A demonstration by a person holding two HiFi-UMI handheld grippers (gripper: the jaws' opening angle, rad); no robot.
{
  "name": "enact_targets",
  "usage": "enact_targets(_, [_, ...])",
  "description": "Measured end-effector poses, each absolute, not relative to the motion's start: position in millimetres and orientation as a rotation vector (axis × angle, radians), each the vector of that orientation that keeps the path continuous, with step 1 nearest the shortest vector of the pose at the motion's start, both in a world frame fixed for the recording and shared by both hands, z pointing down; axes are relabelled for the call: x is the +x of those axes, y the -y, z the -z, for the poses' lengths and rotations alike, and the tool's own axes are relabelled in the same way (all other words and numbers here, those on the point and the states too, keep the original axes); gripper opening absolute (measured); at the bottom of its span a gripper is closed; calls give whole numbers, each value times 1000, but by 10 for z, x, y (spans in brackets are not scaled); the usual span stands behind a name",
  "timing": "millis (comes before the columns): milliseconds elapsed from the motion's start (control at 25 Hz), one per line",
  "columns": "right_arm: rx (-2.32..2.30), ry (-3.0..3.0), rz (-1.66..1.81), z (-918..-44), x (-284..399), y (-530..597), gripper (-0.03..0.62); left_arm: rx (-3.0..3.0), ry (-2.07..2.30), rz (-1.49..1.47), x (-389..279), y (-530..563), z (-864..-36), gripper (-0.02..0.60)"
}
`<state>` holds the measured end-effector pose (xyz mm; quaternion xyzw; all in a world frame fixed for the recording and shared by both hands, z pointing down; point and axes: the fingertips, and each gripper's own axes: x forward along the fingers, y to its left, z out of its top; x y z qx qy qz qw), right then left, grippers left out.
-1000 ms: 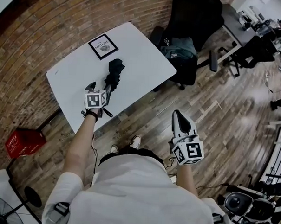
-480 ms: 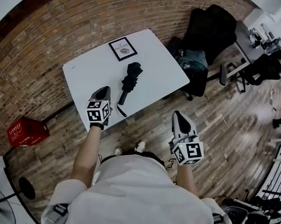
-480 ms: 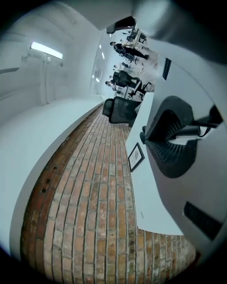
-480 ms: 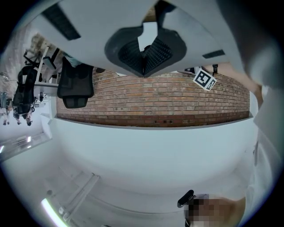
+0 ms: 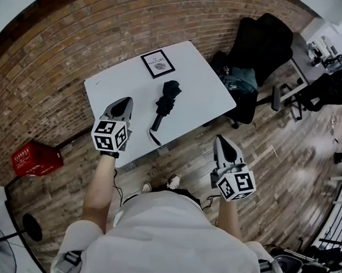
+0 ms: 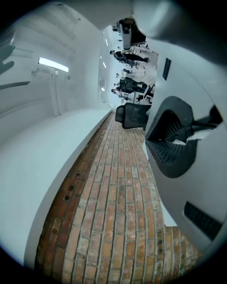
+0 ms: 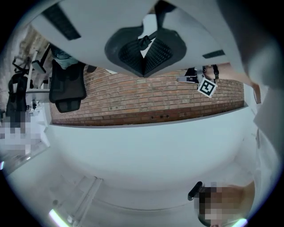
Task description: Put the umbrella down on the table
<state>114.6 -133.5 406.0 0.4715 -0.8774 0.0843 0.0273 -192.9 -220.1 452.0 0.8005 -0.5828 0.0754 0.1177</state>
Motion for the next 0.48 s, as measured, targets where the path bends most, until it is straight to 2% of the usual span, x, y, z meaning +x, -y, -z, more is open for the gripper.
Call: enact_targets(480, [1625, 2620, -251, -3966, 1546, 1638, 20, 2536, 1861, -30, -2174, 1498, -3348, 23])
